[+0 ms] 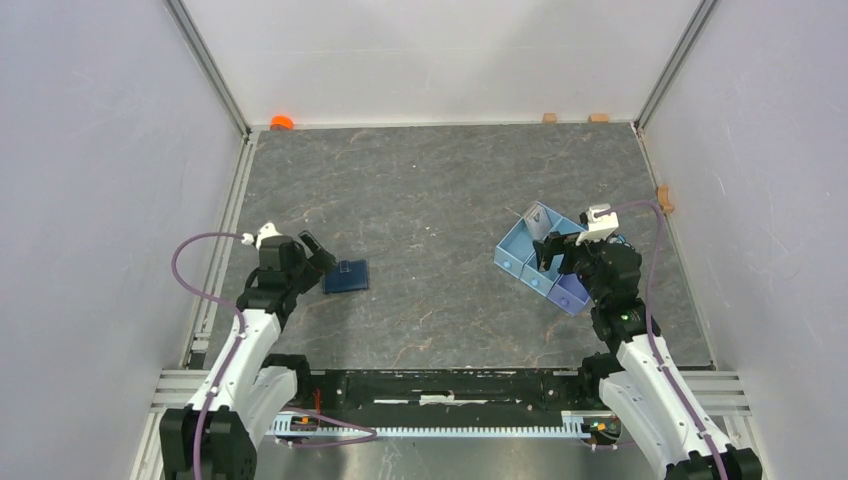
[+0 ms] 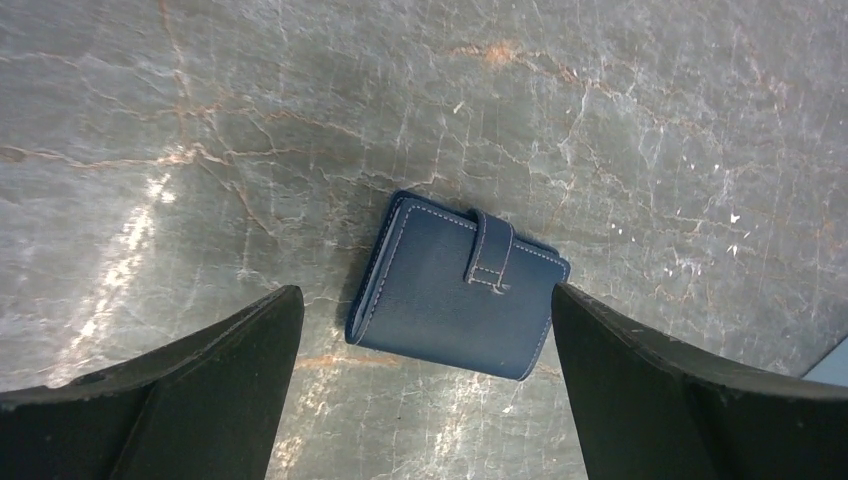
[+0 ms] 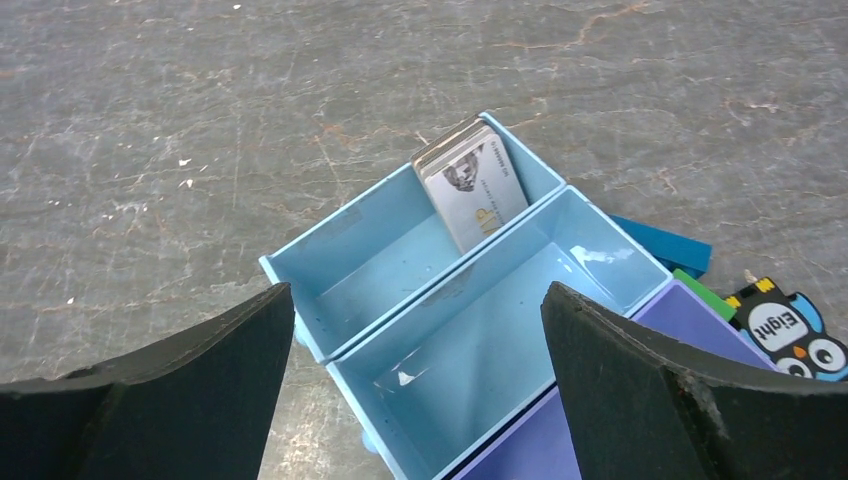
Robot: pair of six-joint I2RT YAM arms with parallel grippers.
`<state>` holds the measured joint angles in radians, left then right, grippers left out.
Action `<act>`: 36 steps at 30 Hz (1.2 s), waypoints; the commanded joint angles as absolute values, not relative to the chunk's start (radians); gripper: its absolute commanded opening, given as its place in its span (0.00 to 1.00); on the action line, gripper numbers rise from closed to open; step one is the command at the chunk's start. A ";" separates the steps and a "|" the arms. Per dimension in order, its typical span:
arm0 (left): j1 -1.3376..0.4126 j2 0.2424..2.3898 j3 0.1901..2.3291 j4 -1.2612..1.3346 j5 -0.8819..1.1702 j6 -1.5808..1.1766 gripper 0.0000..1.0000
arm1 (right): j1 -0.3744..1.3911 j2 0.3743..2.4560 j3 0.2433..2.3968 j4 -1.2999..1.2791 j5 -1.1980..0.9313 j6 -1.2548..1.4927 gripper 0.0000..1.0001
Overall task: Put the credit cards into the card holder
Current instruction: Turn over the card holder at the center of the board.
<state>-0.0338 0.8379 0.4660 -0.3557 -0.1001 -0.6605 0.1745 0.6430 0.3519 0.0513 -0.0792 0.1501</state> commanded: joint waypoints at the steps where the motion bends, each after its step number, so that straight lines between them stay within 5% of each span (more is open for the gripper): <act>1: -0.029 0.894 0.417 -0.192 0.017 -0.670 1.00 | 0.173 0.653 0.385 0.086 -0.153 0.131 0.98; 12: -0.060 1.040 0.424 -0.169 0.152 -0.659 0.91 | 0.175 0.687 0.391 0.091 -0.200 0.125 0.95; 22: -0.438 1.102 0.458 -0.098 0.273 -0.628 0.88 | 0.176 0.722 0.393 0.091 -0.209 0.120 0.94; 30: -0.458 0.978 0.576 -0.421 -0.150 -0.590 0.92 | 0.178 0.730 0.396 0.088 -0.222 0.117 0.94; 36: -0.380 1.071 0.561 -0.302 -0.083 -0.604 0.76 | 0.181 0.732 0.393 0.093 -0.235 0.115 0.94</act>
<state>-0.4191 0.9913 0.5396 -0.3359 -0.0628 -0.6277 0.1753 0.7341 0.3523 0.0525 -0.2115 0.1303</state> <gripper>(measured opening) 0.788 0.941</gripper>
